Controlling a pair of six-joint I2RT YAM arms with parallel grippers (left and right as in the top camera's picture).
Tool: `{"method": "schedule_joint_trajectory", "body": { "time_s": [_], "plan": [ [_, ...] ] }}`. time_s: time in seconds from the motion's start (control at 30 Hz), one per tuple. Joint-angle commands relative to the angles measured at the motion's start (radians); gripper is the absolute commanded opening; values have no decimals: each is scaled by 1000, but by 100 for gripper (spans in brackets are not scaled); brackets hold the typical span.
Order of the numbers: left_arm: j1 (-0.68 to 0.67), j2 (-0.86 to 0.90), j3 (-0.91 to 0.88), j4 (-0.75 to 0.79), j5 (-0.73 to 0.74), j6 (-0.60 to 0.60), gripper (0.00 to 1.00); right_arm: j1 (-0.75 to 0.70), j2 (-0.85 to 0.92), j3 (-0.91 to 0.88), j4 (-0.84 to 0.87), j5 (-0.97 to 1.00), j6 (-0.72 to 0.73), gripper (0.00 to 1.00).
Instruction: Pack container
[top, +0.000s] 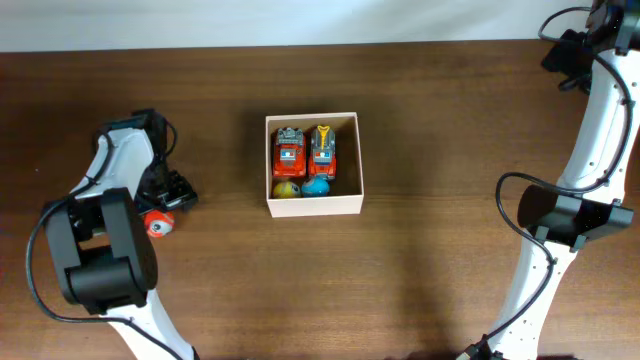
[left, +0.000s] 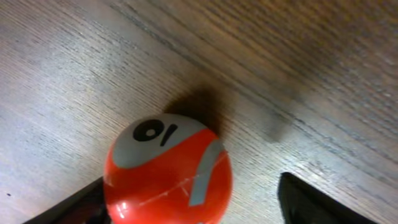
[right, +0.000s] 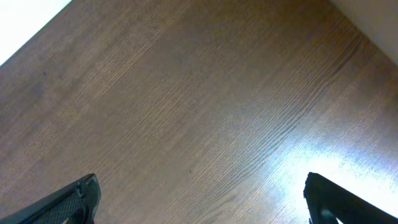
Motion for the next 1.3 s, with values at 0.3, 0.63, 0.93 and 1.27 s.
{"method": "schedule_joint_trajectory", "body": {
  "time_s": [0.3,0.63,0.93,1.27],
  "plan": [
    [-7,-15,-75,111,51,9,80,-4,-29,15,-5,18,8,99],
    [-7,-15,-75,192,51,9,80,-4,-29,15,-5,18,8,99],
    [-7,-15,-75,206,59,9,73,-4,-29,15,-5,18,8,99],
    [-9,-15,-75,178,232,91,72,-4,-29,15,-5,18,8,99]
  ]
}}
